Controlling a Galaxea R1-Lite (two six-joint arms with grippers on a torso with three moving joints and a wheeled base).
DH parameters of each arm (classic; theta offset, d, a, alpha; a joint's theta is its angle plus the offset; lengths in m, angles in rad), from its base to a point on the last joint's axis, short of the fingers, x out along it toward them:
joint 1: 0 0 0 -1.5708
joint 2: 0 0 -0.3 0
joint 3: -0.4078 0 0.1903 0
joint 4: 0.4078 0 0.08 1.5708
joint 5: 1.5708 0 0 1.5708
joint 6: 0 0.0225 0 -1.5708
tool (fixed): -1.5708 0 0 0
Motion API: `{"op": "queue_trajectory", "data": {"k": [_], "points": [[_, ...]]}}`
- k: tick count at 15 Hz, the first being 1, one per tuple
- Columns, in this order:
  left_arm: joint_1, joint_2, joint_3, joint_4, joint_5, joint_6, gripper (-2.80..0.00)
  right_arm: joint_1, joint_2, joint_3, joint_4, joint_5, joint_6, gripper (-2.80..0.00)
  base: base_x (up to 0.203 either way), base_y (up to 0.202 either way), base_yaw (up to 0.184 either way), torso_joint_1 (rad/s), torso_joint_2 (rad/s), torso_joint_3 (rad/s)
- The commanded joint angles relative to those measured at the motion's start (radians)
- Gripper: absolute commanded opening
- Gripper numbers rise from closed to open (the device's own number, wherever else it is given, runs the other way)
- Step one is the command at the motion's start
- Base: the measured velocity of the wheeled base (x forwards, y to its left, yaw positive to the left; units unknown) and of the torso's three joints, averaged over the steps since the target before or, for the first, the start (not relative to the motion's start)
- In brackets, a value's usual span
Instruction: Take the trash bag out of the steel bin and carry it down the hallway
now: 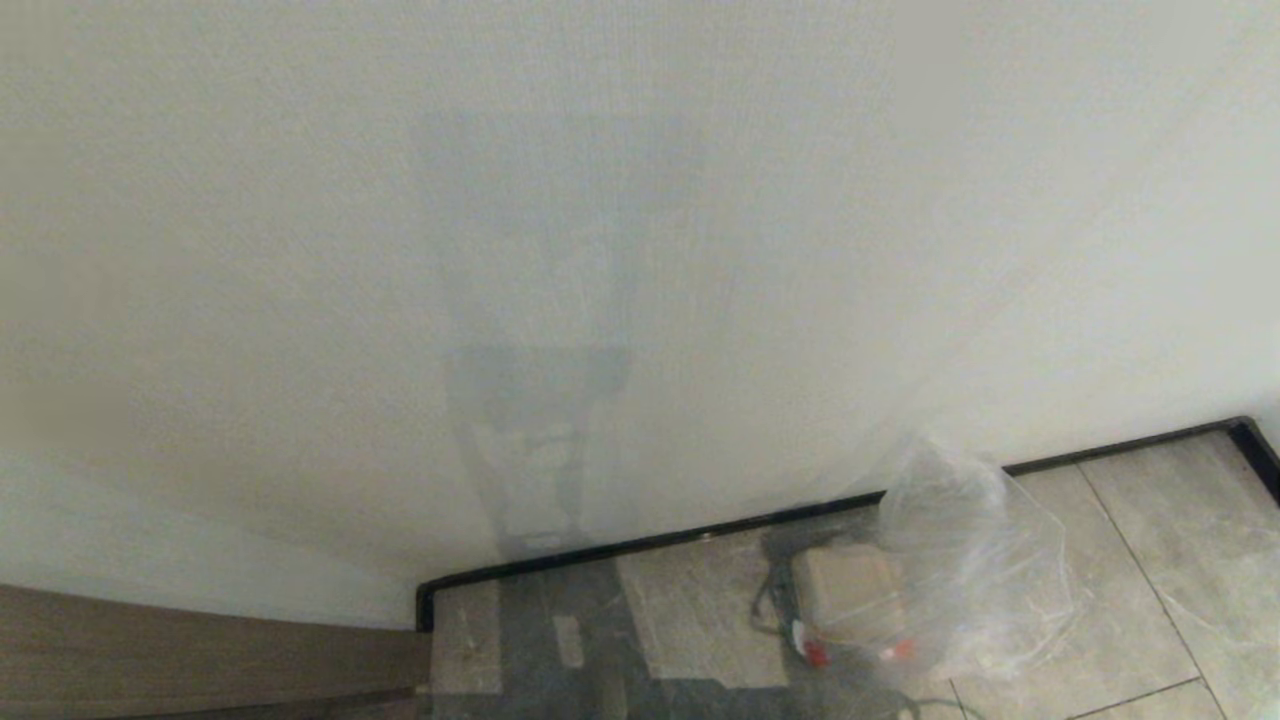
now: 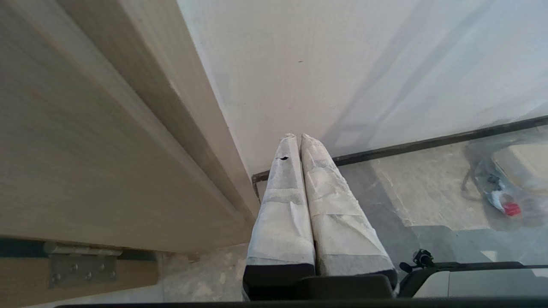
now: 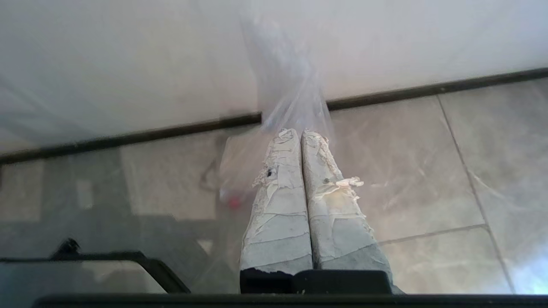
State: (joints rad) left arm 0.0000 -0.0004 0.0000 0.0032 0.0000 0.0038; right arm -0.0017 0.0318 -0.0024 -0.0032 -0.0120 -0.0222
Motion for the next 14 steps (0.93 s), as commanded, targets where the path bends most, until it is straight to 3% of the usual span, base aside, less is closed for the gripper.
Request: {"op": "queue_trajectory", "data": {"k": [1,14], "points": [[0.0,0.0,0.0,0.0,0.0,-0.001,-2.8,0.0,-0.032,0.004,-0.004,-0.002,0.012,-2.8,0.0,0.0,0.0,0.0,0.0,0.0],[0.0,0.0,0.0,-0.002,0.0,-0.005,-2.8,0.0,-0.033,0.004,-0.003,-0.002,0.013,-2.8,0.0,0.0,0.0,0.001,0.0,0.029]]}}
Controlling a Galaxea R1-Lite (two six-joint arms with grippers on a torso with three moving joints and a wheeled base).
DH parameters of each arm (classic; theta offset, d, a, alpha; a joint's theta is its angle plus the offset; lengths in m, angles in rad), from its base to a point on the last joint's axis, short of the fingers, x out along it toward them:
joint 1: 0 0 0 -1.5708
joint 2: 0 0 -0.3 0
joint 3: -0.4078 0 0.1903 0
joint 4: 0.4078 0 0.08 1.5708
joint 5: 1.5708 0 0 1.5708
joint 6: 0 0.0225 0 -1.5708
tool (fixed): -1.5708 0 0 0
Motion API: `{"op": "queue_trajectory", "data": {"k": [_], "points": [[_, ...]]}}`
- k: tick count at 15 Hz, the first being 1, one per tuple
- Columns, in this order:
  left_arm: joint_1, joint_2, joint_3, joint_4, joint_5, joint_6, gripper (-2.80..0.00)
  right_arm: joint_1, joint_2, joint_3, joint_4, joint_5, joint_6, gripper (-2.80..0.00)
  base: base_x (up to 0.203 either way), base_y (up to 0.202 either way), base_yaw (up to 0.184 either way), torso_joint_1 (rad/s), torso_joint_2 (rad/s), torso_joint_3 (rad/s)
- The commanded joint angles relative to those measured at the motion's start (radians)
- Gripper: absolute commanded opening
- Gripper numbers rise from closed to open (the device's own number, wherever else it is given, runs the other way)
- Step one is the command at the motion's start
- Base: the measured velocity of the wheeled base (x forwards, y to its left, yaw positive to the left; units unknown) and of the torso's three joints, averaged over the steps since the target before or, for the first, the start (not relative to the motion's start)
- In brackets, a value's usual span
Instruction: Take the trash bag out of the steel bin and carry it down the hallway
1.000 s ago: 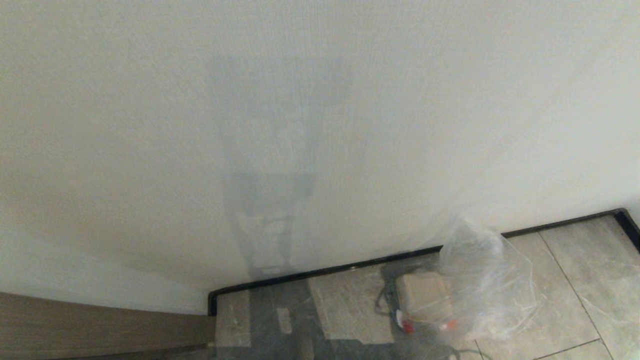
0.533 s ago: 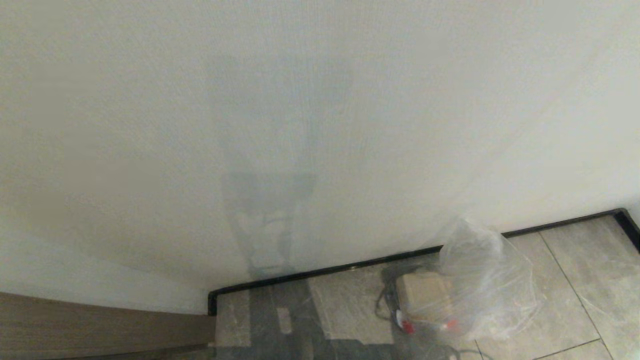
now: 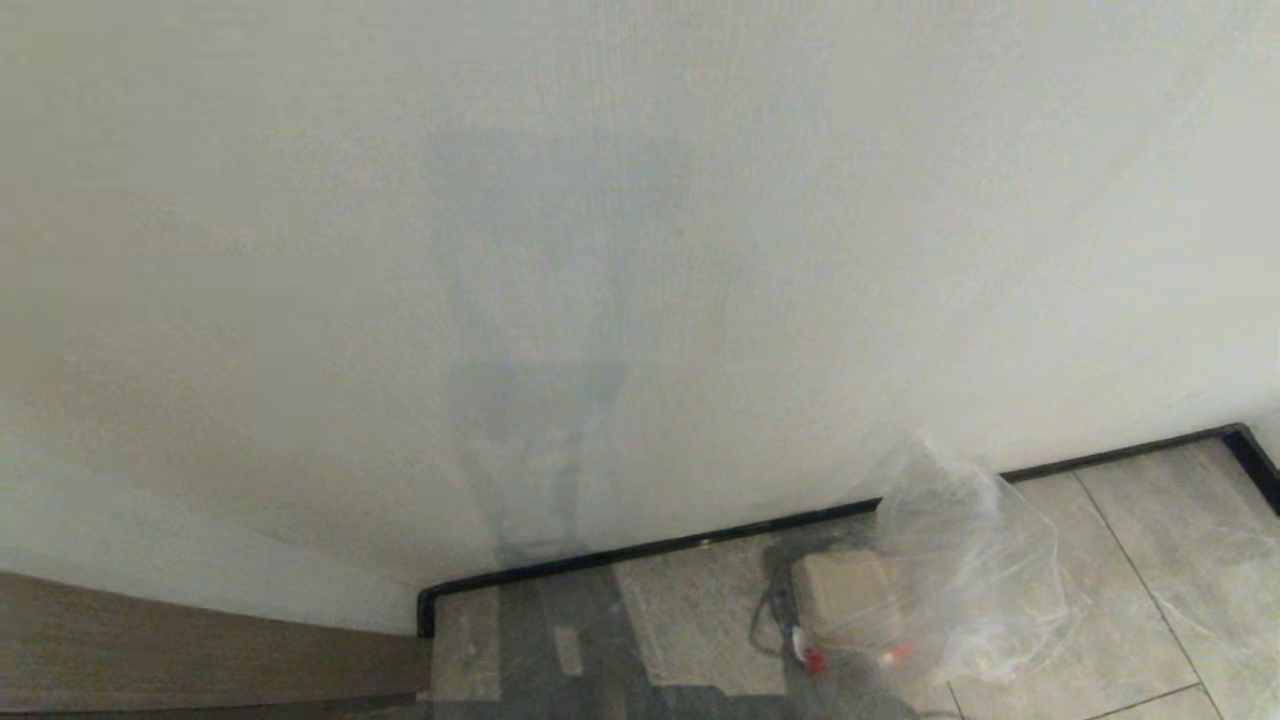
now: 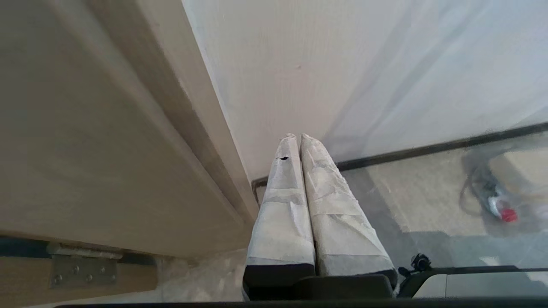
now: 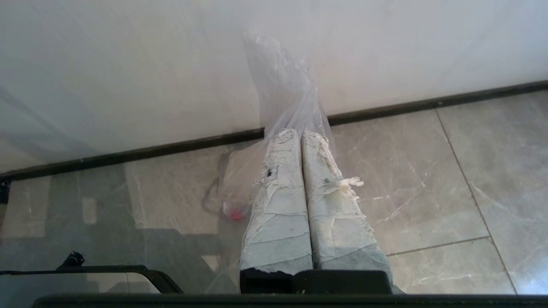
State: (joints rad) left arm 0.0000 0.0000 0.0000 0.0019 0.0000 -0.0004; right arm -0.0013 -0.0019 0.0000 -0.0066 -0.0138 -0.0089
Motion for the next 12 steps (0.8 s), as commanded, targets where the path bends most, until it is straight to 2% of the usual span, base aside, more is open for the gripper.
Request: {"op": "queue_trajectory", "data": {"k": [1,12], "points": [[0.0,0.0,0.0,0.0,0.0,-0.001,-2.8,0.0,0.002,0.002,0.0,0.0,0.0,-2.8,0.0,0.0,0.0,0.01,0.01,0.162],[0.0,0.0,0.0,0.0,0.0,-0.003,-2.8,0.0,0.002,0.002,0.0,0.0,0.0,-2.8,0.0,0.0,0.0,0.002,0.0,0.198]]}}
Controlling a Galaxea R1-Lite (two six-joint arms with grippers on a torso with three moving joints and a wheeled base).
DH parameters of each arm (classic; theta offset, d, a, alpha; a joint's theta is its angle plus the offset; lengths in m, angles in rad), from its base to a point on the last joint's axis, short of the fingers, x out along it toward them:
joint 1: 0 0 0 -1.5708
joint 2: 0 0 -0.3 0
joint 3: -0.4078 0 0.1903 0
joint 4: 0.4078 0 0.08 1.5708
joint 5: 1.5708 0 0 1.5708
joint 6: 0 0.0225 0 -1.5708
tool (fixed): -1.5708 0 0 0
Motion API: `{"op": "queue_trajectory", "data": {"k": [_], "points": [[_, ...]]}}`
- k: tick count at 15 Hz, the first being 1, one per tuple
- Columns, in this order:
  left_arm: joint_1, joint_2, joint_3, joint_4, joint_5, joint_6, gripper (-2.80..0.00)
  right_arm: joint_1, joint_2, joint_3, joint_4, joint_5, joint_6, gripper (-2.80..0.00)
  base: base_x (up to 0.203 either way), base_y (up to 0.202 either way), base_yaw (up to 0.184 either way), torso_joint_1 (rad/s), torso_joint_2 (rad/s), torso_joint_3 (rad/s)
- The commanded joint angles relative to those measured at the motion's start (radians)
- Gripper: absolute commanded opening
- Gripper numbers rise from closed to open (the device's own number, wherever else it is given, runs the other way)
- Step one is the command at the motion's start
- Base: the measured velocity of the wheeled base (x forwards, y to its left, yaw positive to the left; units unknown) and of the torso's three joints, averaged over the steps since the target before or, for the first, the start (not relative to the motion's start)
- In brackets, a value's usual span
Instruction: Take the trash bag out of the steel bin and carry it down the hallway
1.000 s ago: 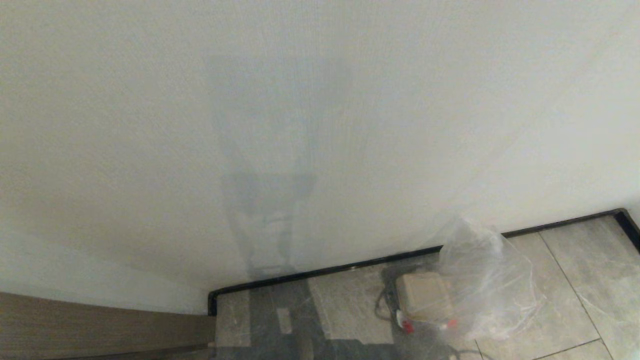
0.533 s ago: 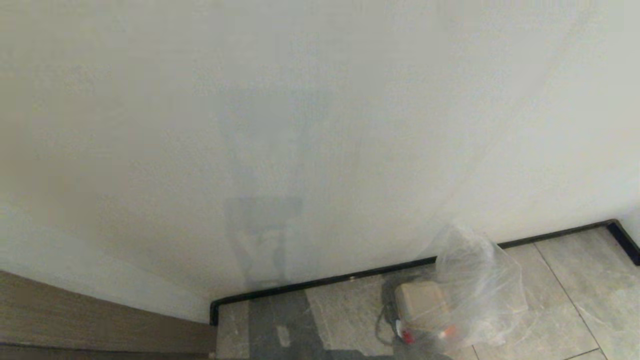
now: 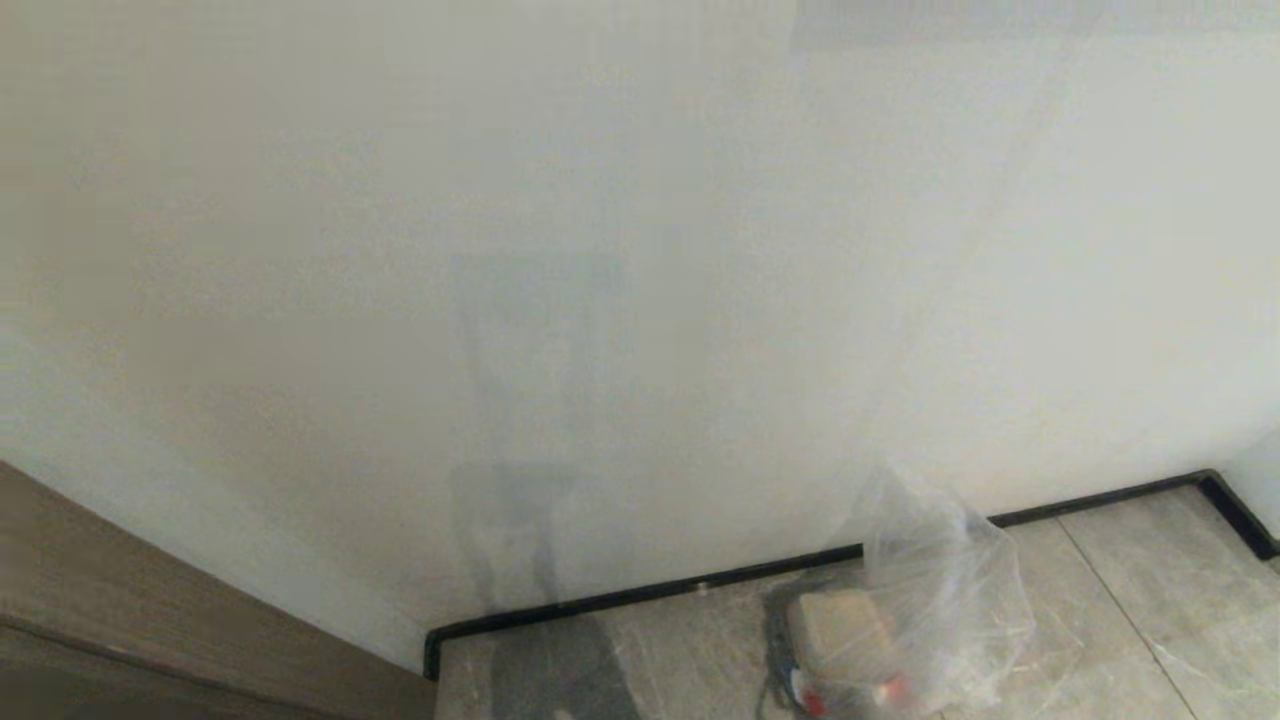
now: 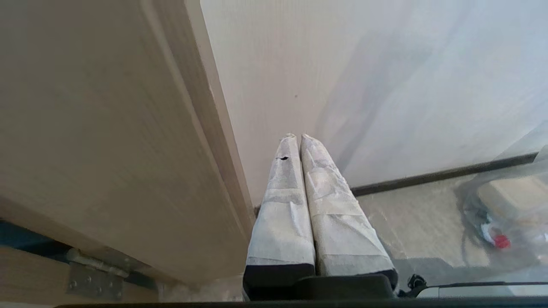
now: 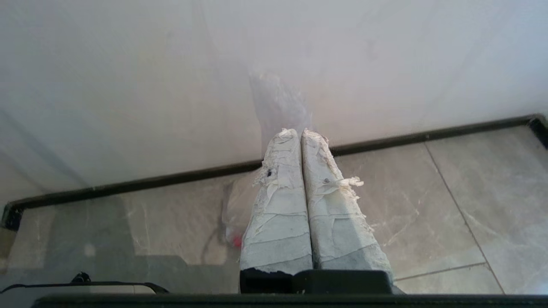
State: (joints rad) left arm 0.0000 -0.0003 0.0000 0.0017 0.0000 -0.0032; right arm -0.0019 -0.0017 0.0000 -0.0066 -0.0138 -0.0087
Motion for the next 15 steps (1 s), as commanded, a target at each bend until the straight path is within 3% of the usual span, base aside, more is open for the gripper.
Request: {"op": "queue_trajectory", "data": {"k": [1,15], "points": [[0.0,0.0,0.0,0.0,0.0,0.0,-2.8,0.0,0.002,0.002,0.0,0.0,0.0,-2.8,0.0,0.0,0.0,0.002,0.0,0.194],[0.0,0.0,0.0,0.0,0.0,0.0,-2.8,0.0,0.002,0.002,0.0,0.0,0.0,-2.8,0.0,0.0,0.0,0.003,0.0,0.202]]}}
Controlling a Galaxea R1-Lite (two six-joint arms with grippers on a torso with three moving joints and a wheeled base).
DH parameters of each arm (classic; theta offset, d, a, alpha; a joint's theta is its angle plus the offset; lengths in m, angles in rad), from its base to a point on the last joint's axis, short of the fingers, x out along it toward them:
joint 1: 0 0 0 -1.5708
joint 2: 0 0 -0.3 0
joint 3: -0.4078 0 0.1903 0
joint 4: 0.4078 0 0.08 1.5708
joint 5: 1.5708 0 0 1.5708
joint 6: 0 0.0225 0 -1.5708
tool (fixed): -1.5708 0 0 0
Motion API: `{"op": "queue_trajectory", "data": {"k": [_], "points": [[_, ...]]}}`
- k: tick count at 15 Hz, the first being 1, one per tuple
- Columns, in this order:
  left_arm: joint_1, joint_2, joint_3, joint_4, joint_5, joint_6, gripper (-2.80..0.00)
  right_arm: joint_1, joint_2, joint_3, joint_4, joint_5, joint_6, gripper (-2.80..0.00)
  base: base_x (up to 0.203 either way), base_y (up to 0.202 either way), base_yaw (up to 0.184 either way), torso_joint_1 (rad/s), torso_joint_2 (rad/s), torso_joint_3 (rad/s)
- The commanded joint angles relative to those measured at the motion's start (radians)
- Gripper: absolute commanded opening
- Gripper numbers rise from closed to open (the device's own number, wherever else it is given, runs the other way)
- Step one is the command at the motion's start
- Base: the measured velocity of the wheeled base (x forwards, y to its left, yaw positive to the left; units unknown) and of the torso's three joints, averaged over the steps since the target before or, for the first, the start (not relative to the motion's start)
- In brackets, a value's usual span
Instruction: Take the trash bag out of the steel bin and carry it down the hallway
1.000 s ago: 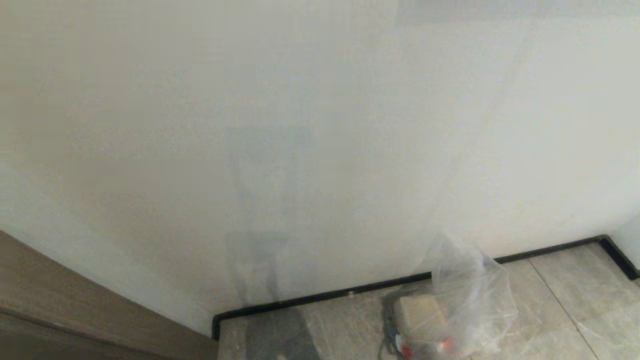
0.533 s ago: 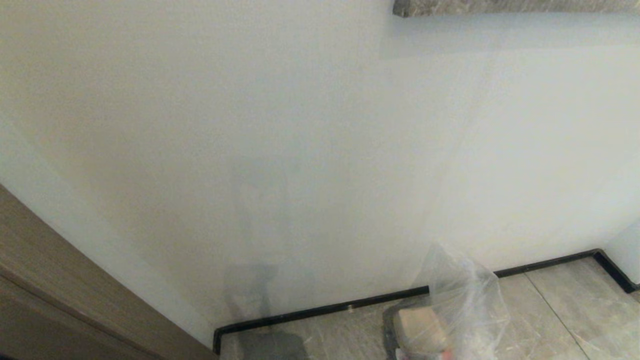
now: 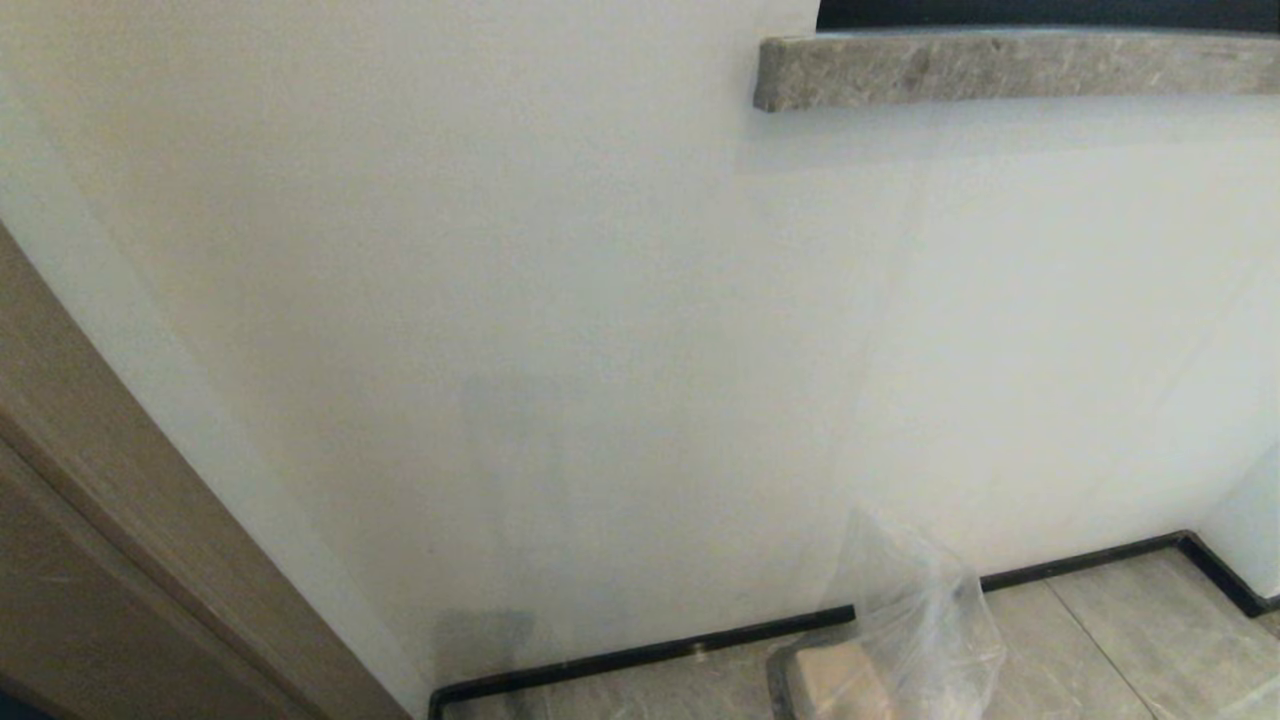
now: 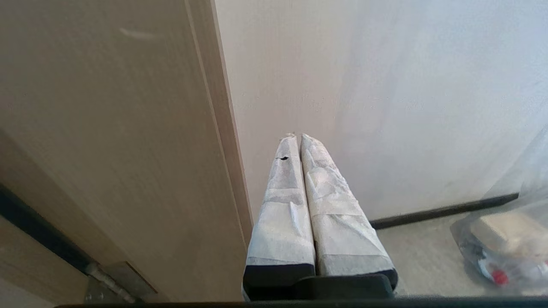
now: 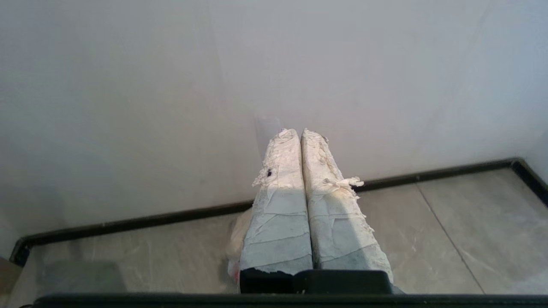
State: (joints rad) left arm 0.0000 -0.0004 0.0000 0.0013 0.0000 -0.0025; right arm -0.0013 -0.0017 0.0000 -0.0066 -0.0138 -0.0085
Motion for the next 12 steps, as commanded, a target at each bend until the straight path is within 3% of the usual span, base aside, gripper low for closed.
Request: {"op": "queue_trajectory", "data": {"k": [1,7,12], "points": [[0.0,0.0,0.0,0.0,0.0,-0.001,-2.8,0.0,0.002,0.002,-0.001,0.0,-0.001,-2.8,0.0,0.0,0.0,0.002,-0.01,0.207],[0.0,0.0,0.0,0.0,0.0,0.001,-2.8,0.0,0.0,0.002,0.0,0.0,-0.001,-2.8,0.0,0.0,0.0,0.002,0.0,0.19],[0.0,0.0,0.0,0.0,0.0,0.001,-2.8,0.0,0.002,0.002,0.0,0.0,-0.001,-2.8,0.0,0.0,0.0,0.0,0.0,0.031]]}}
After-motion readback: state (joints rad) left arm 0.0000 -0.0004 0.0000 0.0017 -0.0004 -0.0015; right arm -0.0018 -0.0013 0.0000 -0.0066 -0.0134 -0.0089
